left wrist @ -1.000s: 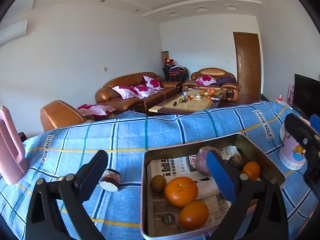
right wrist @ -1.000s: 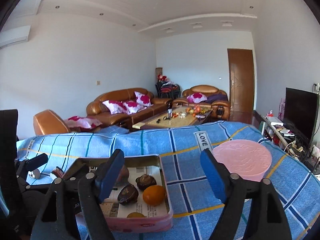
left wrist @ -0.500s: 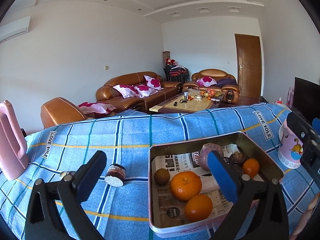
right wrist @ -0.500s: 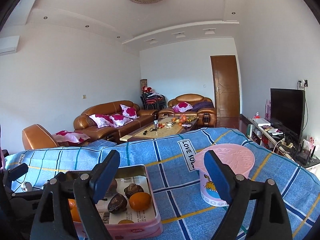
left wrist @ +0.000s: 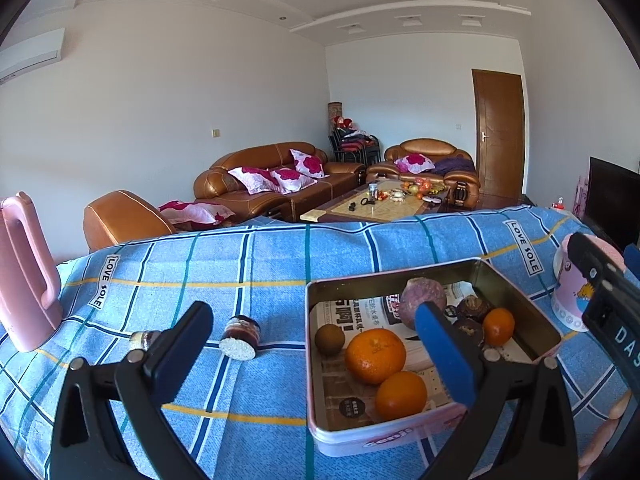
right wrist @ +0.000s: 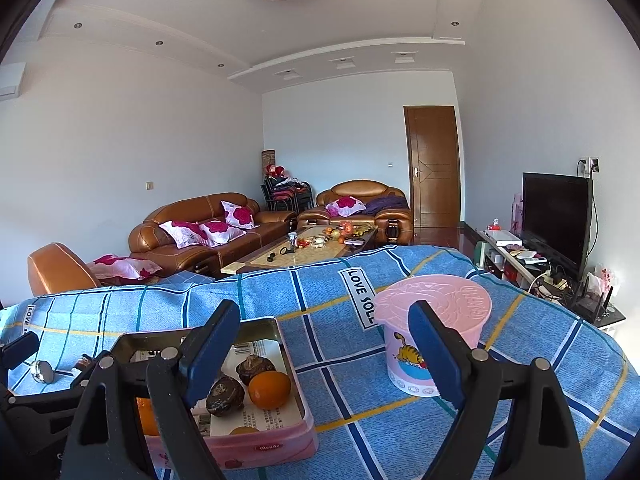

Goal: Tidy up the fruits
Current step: 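Lift both open tools out of the tin box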

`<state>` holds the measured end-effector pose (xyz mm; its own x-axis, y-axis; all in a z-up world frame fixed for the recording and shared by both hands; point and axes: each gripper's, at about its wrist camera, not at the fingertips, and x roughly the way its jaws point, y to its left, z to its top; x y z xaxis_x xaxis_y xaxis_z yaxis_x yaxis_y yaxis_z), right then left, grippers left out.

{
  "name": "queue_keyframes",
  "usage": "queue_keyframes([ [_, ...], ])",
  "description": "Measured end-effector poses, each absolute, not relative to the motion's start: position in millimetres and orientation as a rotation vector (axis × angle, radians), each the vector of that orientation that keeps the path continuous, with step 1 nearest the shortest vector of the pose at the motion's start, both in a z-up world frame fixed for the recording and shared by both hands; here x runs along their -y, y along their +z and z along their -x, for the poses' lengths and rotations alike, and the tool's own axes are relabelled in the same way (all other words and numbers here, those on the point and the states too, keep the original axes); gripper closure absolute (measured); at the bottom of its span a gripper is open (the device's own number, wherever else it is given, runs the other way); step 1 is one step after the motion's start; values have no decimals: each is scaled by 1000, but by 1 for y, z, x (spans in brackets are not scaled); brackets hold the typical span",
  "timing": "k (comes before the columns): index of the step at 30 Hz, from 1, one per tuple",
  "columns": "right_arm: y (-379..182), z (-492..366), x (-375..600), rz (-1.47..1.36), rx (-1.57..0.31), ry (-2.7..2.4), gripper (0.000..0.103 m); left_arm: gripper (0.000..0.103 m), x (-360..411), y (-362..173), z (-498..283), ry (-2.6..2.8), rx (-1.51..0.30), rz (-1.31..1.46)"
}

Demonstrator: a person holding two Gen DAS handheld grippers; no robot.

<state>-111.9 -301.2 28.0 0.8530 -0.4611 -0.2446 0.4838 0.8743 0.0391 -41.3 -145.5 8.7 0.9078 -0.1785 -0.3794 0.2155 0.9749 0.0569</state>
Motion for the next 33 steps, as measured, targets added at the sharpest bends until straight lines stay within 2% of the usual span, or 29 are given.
queue_keyframes([
  [16, 25, 110, 267, -100, -269, -520, 16, 0, 121, 12, 47, -212, -338, -97],
  [33, 22, 80, 201, -74, -291, -402, 16, 0, 50, 8, 18, -79, -370, -101],
])
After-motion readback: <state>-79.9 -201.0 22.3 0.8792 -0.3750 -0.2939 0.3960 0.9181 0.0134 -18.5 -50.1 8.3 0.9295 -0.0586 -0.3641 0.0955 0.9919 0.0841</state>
